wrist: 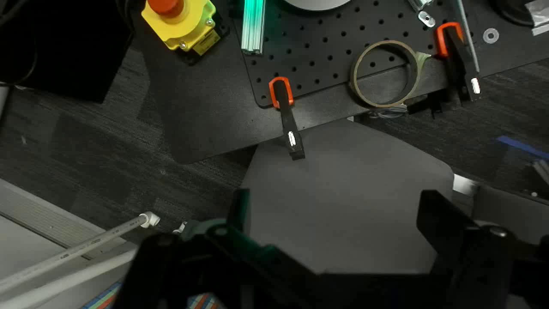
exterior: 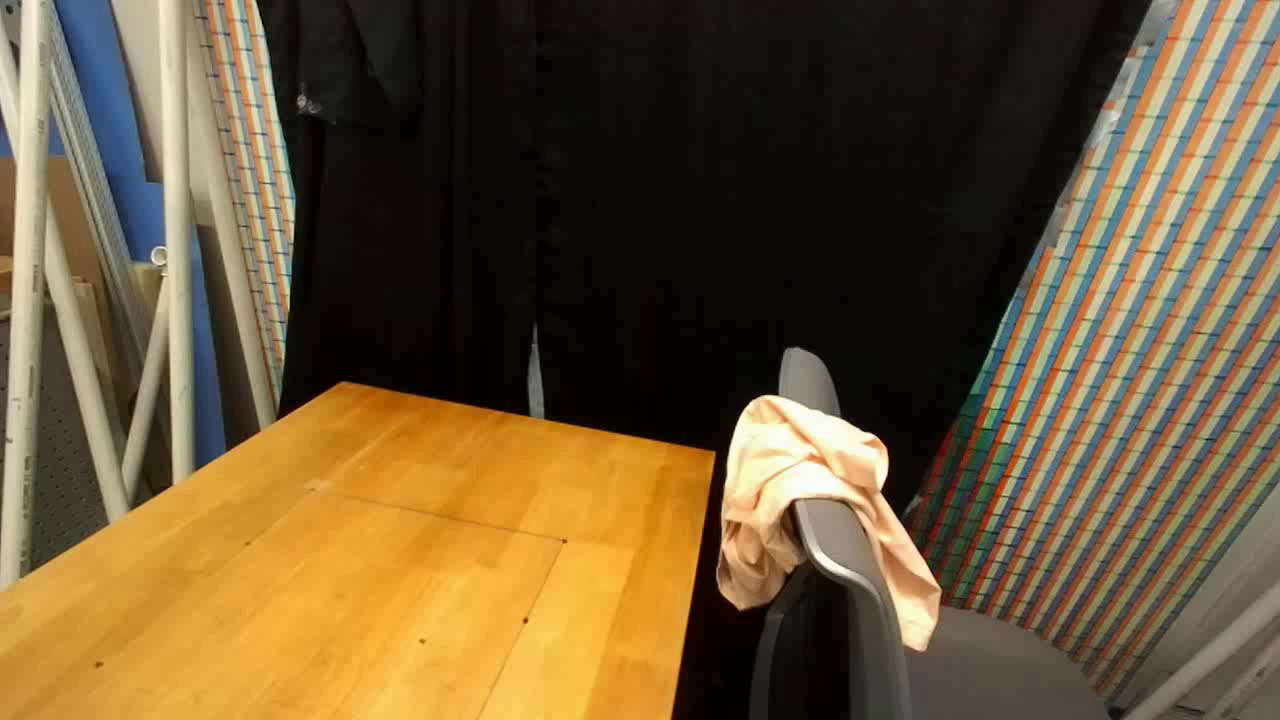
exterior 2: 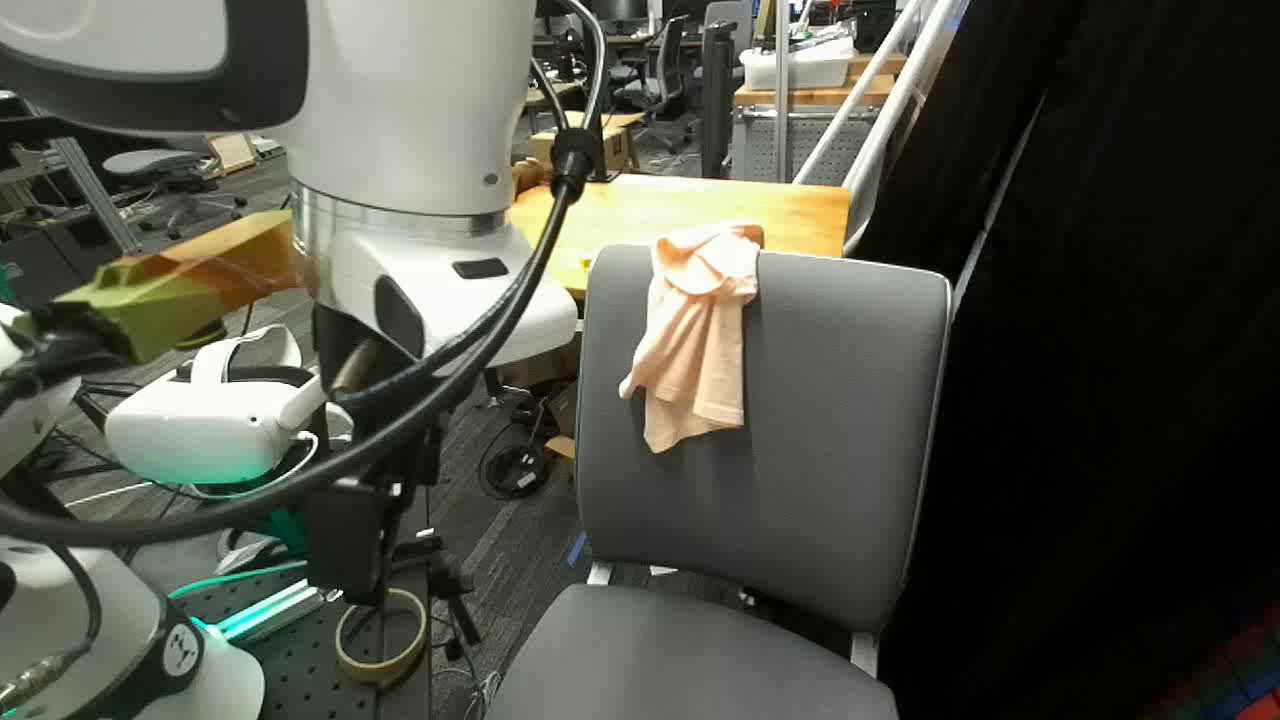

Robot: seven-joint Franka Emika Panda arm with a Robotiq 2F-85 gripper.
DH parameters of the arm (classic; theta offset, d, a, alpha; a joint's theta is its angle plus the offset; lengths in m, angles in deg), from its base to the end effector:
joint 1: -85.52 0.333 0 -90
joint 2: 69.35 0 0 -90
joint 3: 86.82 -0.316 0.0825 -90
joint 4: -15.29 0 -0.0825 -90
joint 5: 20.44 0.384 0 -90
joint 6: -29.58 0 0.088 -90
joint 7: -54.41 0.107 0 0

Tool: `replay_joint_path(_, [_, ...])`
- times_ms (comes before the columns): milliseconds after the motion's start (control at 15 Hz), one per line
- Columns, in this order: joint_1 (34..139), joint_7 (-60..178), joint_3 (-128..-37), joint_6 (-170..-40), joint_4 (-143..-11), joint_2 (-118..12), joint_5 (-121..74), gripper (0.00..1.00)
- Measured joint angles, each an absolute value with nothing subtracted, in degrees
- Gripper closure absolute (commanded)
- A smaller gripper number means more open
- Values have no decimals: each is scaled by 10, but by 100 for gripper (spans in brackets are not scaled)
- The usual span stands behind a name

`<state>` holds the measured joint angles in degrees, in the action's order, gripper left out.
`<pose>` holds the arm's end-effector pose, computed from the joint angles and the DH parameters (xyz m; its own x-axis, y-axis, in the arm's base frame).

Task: Pick up the cloth from the chair's headrest and put it on the table

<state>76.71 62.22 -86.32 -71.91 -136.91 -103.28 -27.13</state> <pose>0.3171 -0.0622 0.4046 0.9253 -0.2624 -0.2738 -0.2327 -0.9630 0.1362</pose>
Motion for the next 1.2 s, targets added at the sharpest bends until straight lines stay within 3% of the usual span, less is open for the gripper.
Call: replay_joint_path(1200, [785,604,-867,-725,-1342,-1020,-273,0])
